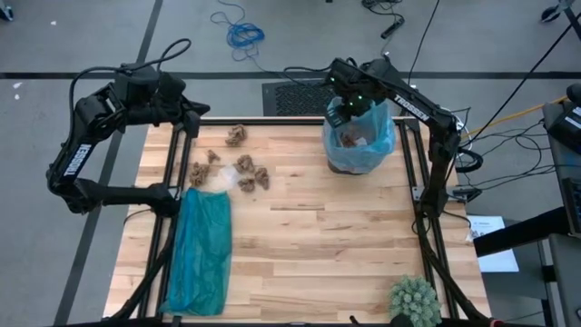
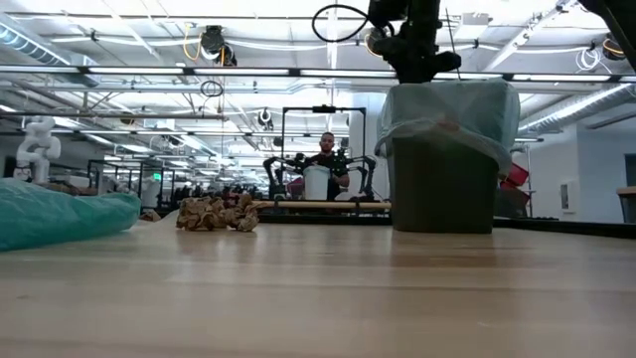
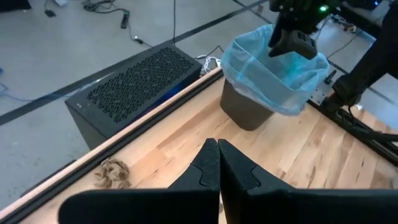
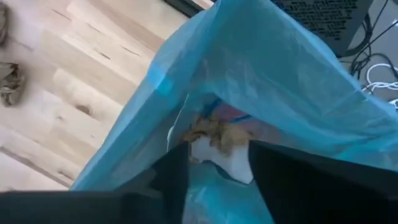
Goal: Place trash/remove bag and relplace
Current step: Put the brown napkin into the trash bin
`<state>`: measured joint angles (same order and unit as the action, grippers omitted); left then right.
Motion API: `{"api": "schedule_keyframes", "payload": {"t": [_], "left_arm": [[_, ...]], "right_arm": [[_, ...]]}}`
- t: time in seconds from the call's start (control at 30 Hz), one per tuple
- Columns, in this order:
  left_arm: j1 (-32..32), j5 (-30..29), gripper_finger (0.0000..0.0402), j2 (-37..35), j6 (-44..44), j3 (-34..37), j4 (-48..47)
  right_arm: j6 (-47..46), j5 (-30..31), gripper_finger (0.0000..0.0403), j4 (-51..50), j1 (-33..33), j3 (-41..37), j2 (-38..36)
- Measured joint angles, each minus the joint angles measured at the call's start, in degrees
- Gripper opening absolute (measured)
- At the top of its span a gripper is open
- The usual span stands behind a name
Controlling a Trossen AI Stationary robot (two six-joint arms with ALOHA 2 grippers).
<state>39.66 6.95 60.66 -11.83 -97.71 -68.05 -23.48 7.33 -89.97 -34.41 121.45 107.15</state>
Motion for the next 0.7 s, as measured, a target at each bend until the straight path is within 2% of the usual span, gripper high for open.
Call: {"api": "schedule_keyframes", "payload": {"t": [0.13, 0.23, 0.33, 0.43, 0.53, 0.57, 0.7], "left_arm": [[0.0, 0.0, 0.0, 0.0, 0.8, 0.0, 0.0], [0.0, -0.6, 0.0, 0.0, 0.6, 0.0, 0.0], [0.0, -1.4, 0.0, -0.3, 1.5, 0.0, -0.3], [0.0, -1.5, 0.0, -0.6, 2.1, 0.0, -0.4], [0.0, -1.6, 0.0, -0.8, 2.1, 0.0, -0.4], [0.0, -1.6, 0.0, -0.8, 2.1, 0.0, -0.4], [0.0, -1.6, 0.0, -0.9, 1.8, 0.0, -0.4]], "right_arm": [[-3.1, -1.6, 0.0217, 0.0, 1.3, 0.0, 0.0], [-4.3, -4.3, 0.0222, 0.0, 2.8, 0.0, 0.9], [-4.4, -6.9, 0.0176, -0.1, 4.5, 0.0, 3.2], [-3.7, -8.6, 0.0099, 0.4, 6.4, 0.0, 6.2], [-2.3, -12.9, 0.0021, 5.1, 8.3, 0.0, 8.3], [-2.2, -14.2, 0.0012, 7.4, 9.0, 0.0, 8.5], [-4.2, -16.6, 0.0018, 15.4, 11.1, 0.1, 8.1]]}}
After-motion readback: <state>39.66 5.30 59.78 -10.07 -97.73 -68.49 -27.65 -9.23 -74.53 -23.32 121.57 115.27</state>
